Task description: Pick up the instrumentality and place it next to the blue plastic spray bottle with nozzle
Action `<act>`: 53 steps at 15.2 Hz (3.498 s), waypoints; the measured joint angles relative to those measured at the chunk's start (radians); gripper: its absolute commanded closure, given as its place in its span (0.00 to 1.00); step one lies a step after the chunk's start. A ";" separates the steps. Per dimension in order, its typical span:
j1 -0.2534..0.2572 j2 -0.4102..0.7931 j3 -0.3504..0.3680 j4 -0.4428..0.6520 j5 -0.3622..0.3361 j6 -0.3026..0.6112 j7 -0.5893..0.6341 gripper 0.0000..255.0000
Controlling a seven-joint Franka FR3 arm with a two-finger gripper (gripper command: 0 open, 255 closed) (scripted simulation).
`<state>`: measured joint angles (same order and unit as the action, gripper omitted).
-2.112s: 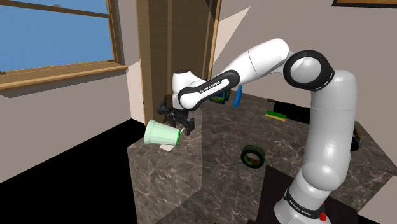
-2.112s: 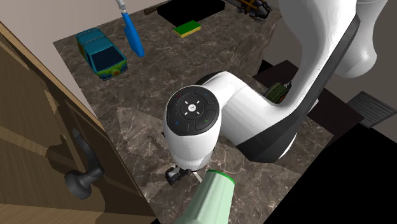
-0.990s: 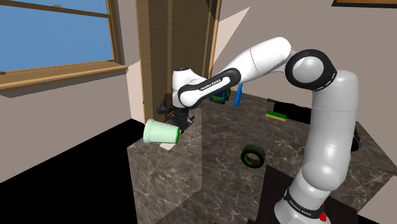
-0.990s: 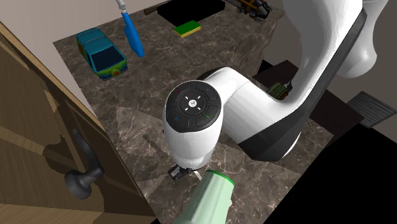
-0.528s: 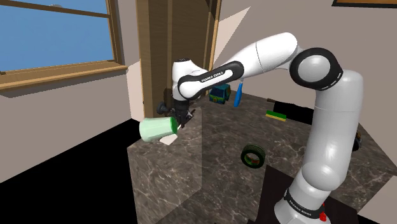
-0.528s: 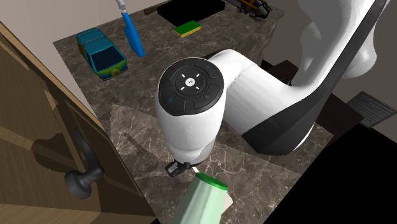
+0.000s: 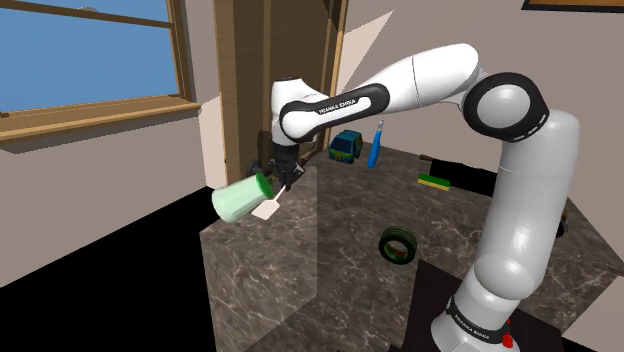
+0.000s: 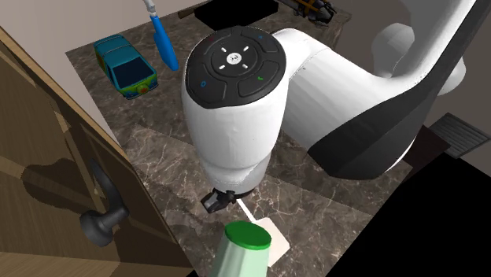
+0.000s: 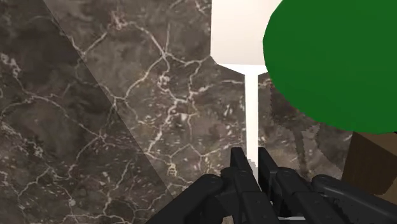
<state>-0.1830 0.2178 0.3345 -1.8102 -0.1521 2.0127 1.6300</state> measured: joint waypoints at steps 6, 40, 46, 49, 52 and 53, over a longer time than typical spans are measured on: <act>-0.001 -0.021 0.003 0.056 0.011 -0.075 -0.012 1.00; 0.034 0.040 0.015 0.601 -0.002 -0.561 -0.039 1.00; -0.018 -0.009 -0.008 0.582 0.018 -0.583 -0.109 1.00; -0.073 -0.070 -0.035 0.497 0.042 -0.550 -0.180 1.00; -0.123 -0.118 -0.068 0.433 0.060 -0.526 -0.258 1.00; -0.140 -0.139 -0.081 0.409 0.067 -0.521 -0.285 1.00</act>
<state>-0.3228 0.0783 0.2539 -1.4013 -0.0846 1.4921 1.3449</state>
